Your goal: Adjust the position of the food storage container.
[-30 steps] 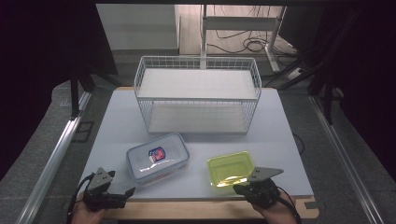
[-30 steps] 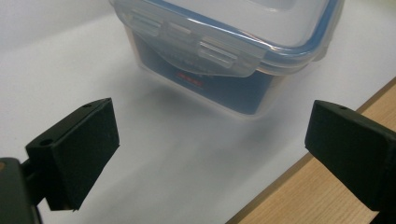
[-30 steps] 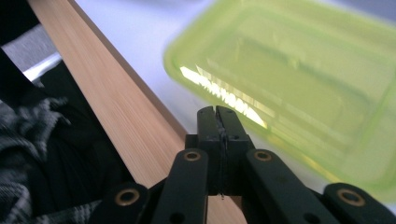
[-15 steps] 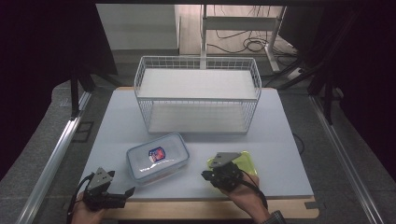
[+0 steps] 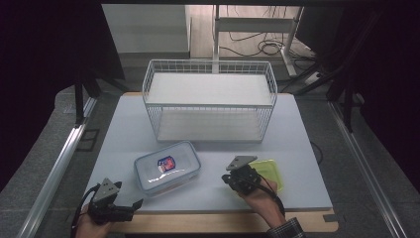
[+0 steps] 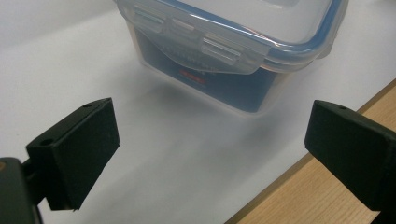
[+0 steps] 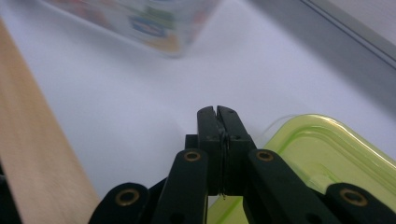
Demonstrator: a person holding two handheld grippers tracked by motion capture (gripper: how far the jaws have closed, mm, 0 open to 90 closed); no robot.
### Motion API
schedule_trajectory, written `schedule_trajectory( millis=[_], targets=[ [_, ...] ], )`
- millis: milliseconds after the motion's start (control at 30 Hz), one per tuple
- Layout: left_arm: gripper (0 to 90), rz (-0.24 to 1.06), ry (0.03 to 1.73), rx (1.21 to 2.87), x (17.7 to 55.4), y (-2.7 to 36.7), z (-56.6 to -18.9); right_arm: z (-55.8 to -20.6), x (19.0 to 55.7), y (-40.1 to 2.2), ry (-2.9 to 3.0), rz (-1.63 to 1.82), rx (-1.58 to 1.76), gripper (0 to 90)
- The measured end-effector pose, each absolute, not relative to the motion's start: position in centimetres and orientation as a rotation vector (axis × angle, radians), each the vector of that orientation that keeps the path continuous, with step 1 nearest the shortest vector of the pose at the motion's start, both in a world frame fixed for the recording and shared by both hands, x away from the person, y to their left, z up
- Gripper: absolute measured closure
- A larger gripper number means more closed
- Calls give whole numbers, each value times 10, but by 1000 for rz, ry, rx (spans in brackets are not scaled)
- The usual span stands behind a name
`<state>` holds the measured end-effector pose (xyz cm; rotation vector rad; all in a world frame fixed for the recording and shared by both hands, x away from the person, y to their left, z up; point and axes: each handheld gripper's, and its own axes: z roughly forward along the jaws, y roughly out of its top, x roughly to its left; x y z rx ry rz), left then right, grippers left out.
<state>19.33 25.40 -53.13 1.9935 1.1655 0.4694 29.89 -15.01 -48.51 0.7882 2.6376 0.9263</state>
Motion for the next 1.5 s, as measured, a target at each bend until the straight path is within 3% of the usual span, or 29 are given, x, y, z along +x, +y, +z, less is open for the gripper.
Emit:
schedule_trajectory(
  millis=[800, 1200, 1267, 1367, 1400, 1500],
  targets=[
    [31, 461, 1166, 1995, 194, 253, -532, -479, 316, -271, 2445, 810, 1072, 870],
    [1, 509, 1263, 1969, 195, 262, -531, -474, 314, -270, 2418, 855, 1079, 888],
    [28, 483, 1286, 1937, 196, 269, -529, -471, 313, -263, 2417, 881, 1070, 888],
    [338, 436, 1316, 1884, 203, 278, -528, -470, 314, -253, 2426, 931, 1052, 885],
    [338, 401, 1310, 1860, 206, 281, -528, -470, 314, -253, 2426, 931, 1052, 885],
    [543, 340, 1316, 1807, 220, 285, -528, -470, 316, -244, 2428, 953, 1035, 883]
  ],
)
